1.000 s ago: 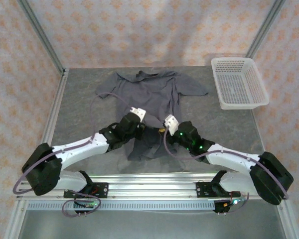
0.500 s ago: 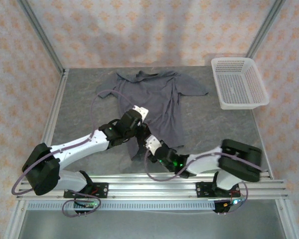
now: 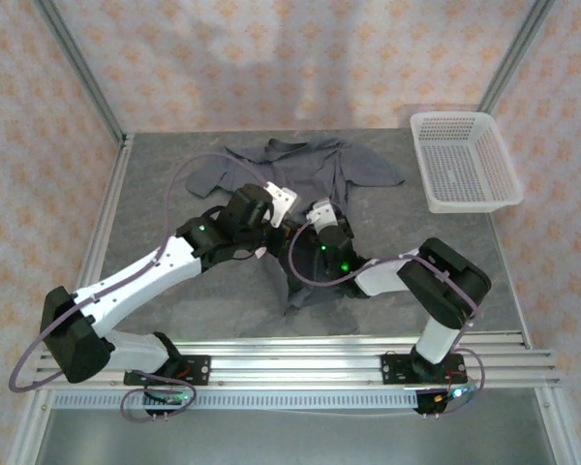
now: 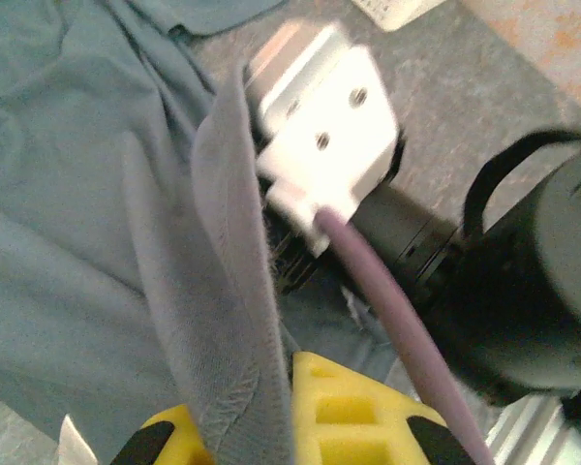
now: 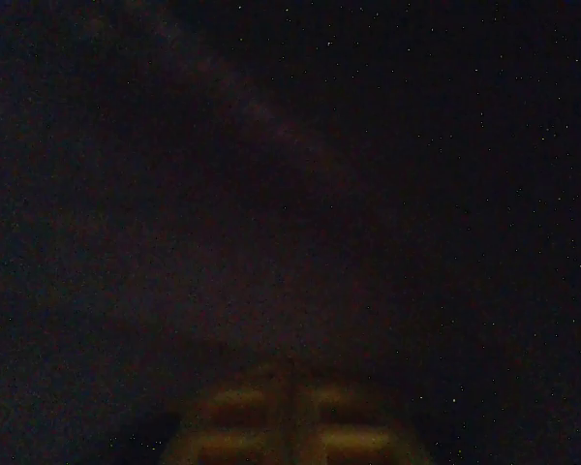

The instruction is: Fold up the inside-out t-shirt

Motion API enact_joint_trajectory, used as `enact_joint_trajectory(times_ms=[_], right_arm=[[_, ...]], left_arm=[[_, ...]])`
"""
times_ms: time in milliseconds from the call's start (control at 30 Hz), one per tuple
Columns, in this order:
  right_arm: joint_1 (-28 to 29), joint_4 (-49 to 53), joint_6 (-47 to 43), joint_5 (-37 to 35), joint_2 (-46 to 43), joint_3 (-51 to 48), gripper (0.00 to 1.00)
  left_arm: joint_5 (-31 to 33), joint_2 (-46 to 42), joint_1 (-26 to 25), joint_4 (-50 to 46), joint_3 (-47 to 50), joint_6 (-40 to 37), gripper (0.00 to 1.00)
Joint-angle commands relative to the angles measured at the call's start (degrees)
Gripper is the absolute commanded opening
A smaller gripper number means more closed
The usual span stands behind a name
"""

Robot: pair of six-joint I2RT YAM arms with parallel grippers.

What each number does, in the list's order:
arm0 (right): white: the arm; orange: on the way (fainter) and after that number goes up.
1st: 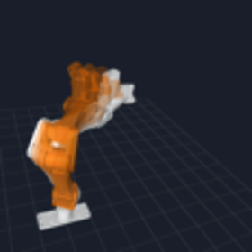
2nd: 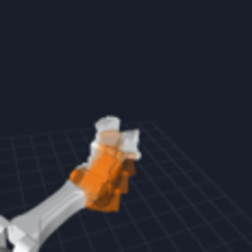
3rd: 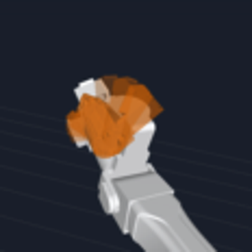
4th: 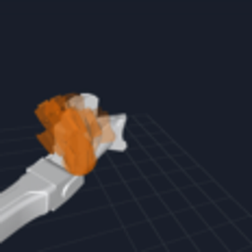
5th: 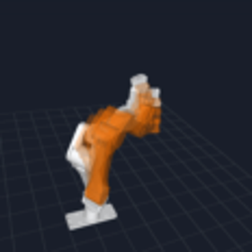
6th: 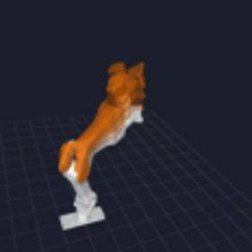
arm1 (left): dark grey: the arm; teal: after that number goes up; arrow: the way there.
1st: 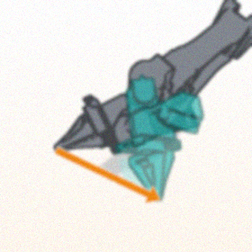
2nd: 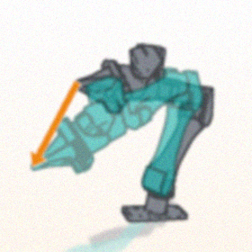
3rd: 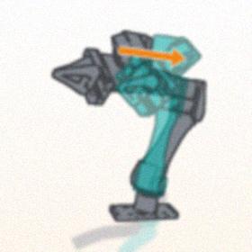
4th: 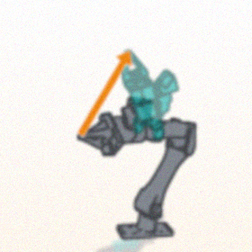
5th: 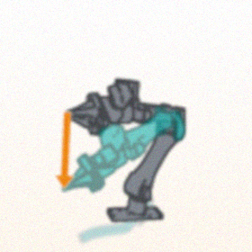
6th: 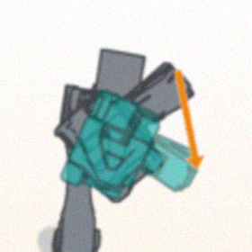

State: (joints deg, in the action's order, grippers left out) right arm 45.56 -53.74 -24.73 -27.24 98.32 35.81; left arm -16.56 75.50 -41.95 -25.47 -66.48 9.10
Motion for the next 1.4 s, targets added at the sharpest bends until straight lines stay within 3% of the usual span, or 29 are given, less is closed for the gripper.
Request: enact_joint_trajectory(times_ms=[0, 167, 300, 433, 500, 533, 633, 733, 833, 933, 1000, 1133, 1367], right_arm=[[7.66, -4.04, -2.33, -0.37, 3.18, -1.78, 0.00], [15.92, -5.94, -1.79, -5.55, 7.68, -0.74, 0.00], [13.24, -3.57, -1.37, -3.24, 7.92, 1.16, 0.00], [3.10, 11.47, 10.56, 10.58, 2.17, 4.36, 0.00], [-2.75, 17.84, 16.01, 19.47, 0.23, 6.16, 0.00], [-4.56, 19.75, 17.61, 20.59, -0.12, 6.97, 0.00], [-7.51, 24.26, 19.77, 25.90, -0.41, 8.83, 0.00], [-6.77, 27.62, 23.55, 34.15, 0.12, 10.56, 0.00], [-4.15, 30.71, 30.73, 35.27, 3.28, 12.97, 0.00], [-2.75, 29.86, 37.88, 31.92, 6.23, 14.05, 0.00], [-3.79, 29.43, 43.51, 31.61, 8.06, 15.19, 0.00], [-8.03, 34.11, 53.16, 38.18, 11.72, 19.51, 0.00], [-2.61, 43.57, 51.85, 36.19, 14.66, 22.87, 0.01]], left_arm=[[-3.80, 0.39, 0.05, -2.06, -5.58, 2.91, 0.00], [-5.62, 1.53, 0.12, -2.08, -10.81, 5.39, 0.00], [-6.46, 1.21, 0.12, -3.53, -11.10, 5.09, 0.00], [-13.27, -0.69, 0.12, -2.91, -10.34, 3.73, 0.00], [-14.73, -1.86, 0.12, -3.09, -10.64, 3.16, 0.00], [-14.68, -2.36, 0.12, -3.24, -10.98, 3.04, 0.00], [-15.29, -2.69, 0.11, -3.78, -13.20, 2.10, 0.00], [-14.92, -1.95, 0.12, -4.74, -16.51, 1.56, 0.00], [-18.92, -1.08, 0.04, -2.18, -19.24, 2.08, 0.00], [-20.28, 0.74, 0.03, -0.18, -22.72, 3.48, 0.00], [-21.71, 2.36, -0.19, -0.01, -25.20, 3.57, 0.00], [-22.93, 4.01, -1.35, -1.94, -28.91, 1.73, 0.00], [-23.89, 2.12, -1.63, 0.98, -27.70, 2.82, 0.00]])
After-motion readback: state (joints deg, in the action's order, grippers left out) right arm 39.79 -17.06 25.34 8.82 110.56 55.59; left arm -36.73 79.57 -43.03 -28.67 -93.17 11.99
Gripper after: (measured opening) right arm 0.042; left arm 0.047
